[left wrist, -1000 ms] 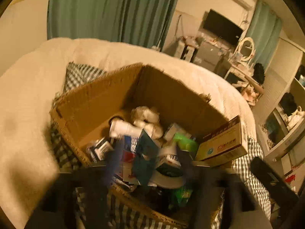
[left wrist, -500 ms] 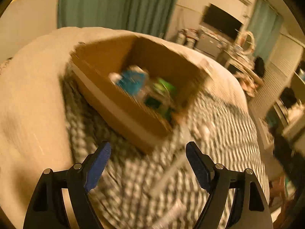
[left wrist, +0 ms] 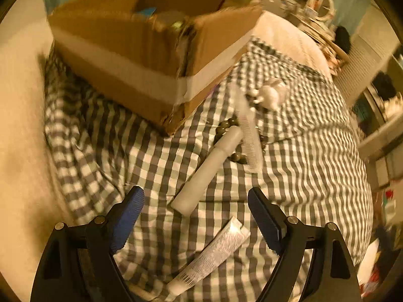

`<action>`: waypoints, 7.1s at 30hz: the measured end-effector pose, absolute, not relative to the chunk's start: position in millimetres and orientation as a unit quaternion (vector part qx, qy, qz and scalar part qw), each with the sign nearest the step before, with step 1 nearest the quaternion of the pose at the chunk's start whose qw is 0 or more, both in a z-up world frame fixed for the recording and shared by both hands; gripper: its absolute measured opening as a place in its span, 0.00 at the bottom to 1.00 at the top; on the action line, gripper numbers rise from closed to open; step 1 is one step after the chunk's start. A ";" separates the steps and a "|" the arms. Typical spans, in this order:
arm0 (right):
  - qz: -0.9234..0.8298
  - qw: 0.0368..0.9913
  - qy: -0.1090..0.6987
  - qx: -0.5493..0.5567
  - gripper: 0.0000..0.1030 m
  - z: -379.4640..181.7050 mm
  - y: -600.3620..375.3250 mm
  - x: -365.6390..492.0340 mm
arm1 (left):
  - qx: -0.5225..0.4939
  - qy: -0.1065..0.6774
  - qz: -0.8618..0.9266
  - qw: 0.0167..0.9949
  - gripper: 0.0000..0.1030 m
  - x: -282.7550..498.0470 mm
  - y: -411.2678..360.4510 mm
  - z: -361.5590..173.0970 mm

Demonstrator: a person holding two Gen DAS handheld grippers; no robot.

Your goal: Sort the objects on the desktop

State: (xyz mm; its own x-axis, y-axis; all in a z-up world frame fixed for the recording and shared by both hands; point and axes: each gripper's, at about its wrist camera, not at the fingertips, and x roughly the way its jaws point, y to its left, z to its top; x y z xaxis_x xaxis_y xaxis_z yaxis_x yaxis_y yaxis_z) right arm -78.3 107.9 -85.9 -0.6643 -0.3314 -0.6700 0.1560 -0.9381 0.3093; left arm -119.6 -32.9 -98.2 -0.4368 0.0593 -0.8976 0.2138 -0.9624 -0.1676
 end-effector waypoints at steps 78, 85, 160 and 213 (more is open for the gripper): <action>-0.860 0.203 0.000 0.469 0.79 -203.9 43.3 -341.3 | 0.434 0.231 -0.867 0.083 0.09 -180.9 -28.0 -139.0; -0.863 0.201 -0.069 0.458 0.79 -181.8 75.7 -304.3 | 0.432 0.219 -0.871 0.086 0.09 -182.5 -28.5 -144.0; -0.926 0.138 0.021 0.352 0.89 -63.2 74.7 -78.2 | 0.451 0.067 -0.888 -0.056 0.88 -52.6 -27.1 -54.7; -0.882 0.116 0.015 0.457 0.69 -172.3 3.4 -248.2 | 0.436 0.267 -0.848 0.138 0.26 -94.5 -99.3 -111.1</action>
State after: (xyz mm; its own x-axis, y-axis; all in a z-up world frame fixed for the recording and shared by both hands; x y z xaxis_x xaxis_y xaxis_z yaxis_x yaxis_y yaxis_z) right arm -248.2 3.4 -172.3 -0.5555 -0.1917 -0.8091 0.2185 -0.9725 0.0803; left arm -94.5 -99.3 -111.1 -0.5817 -0.0008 -0.8134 0.4659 -0.8201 -0.3323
